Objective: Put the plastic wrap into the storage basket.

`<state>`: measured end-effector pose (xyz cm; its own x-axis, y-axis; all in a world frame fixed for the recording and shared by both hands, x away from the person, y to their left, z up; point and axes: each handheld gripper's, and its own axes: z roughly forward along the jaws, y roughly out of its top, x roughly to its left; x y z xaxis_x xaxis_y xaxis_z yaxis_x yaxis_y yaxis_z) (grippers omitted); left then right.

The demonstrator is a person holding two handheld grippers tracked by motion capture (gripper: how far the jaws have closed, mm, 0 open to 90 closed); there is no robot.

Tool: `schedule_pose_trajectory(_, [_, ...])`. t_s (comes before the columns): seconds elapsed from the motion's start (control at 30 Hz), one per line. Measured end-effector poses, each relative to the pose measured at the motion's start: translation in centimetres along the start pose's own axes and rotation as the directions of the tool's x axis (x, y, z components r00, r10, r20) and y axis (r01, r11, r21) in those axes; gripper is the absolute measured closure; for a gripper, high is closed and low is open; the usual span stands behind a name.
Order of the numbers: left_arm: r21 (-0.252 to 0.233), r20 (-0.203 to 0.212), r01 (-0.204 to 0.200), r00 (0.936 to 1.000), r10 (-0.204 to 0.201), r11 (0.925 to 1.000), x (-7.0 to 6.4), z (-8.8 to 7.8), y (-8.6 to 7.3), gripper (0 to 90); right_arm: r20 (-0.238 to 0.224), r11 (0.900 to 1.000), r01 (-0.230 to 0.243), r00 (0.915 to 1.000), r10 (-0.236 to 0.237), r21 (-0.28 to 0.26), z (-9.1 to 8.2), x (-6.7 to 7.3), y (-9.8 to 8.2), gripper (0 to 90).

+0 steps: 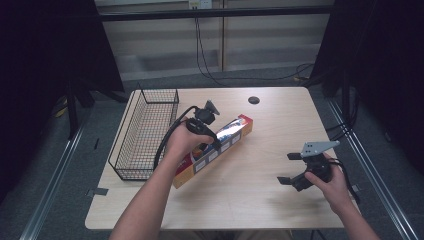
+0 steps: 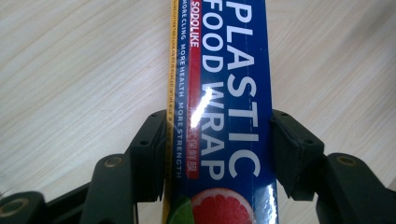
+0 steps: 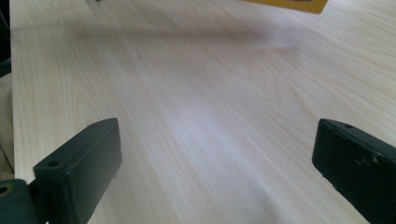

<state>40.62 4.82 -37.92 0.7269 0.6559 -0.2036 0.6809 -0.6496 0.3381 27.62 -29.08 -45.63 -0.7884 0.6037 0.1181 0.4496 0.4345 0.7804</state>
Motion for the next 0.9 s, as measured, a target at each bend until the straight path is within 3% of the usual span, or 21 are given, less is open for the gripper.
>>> schedule_pose_trajectory(0.6, [-0.010, -0.038, 0.052, 0.9979, -0.053, 0.9986, 0.7, -2.8, -0.7, 43.6, 0.001, 1.000, 0.007, 1.0000, -0.007, 0.002, 0.1, 0.2, 0.1, 1.7])
schedule_pose_trajectory(0.7, [-0.017, -0.038, 0.081, 0.9960, -0.081, 0.9966, 0.8, -3.1, -0.8, 43.6, 0.001, 1.000, 0.006, 1.0000, -0.006, 0.001, 0.1, 0.1, 0.1, 1.8])
schedule_pose_trajectory(0.9, [-0.012, -0.046, 0.085, 0.9953, -0.086, 0.9963, 1.1, -3.7, -0.9, 43.6, -0.006, 1.000, 0.009, 0.9999, -0.009, 0.002, 0.1, 0.2, 0.1, 1.9])
